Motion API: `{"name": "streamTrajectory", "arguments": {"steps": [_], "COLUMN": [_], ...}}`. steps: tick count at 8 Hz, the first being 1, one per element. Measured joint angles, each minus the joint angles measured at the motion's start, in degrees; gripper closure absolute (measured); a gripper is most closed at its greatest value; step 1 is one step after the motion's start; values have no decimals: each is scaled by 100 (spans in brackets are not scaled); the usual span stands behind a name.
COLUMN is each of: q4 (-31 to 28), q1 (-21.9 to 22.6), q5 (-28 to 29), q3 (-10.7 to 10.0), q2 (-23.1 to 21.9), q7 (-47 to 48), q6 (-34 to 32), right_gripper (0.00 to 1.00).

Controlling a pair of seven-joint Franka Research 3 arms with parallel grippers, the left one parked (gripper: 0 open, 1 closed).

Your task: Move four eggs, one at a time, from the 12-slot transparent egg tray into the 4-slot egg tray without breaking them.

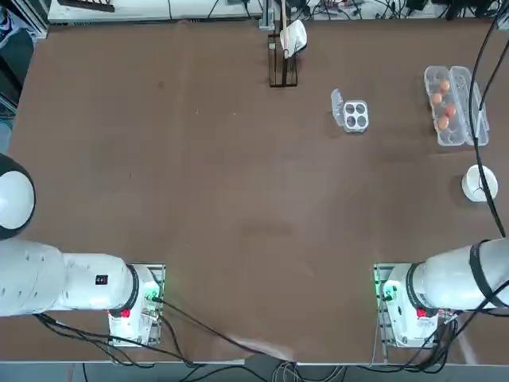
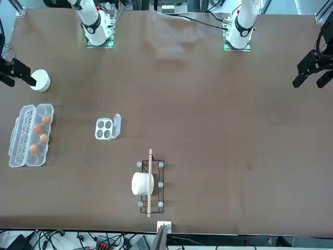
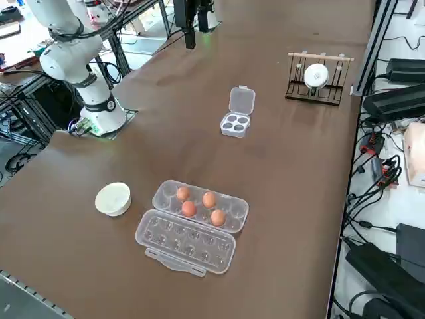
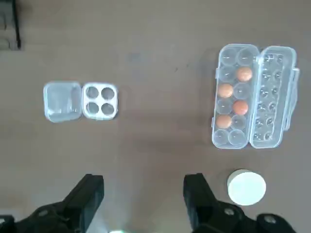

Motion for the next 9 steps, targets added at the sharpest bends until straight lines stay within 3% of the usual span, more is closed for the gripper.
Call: {"name": "streamTrajectory", "arguments": {"steps": [7, 9], "q4": [-594, -1131], "q1": [-288, -502], "q5": [-337, -356], "q3": [-53, -92], "q2": [-257, -452], "q7": [-3696, -4842], "q6": [-276, 147], "right_gripper": [0, 0]}}
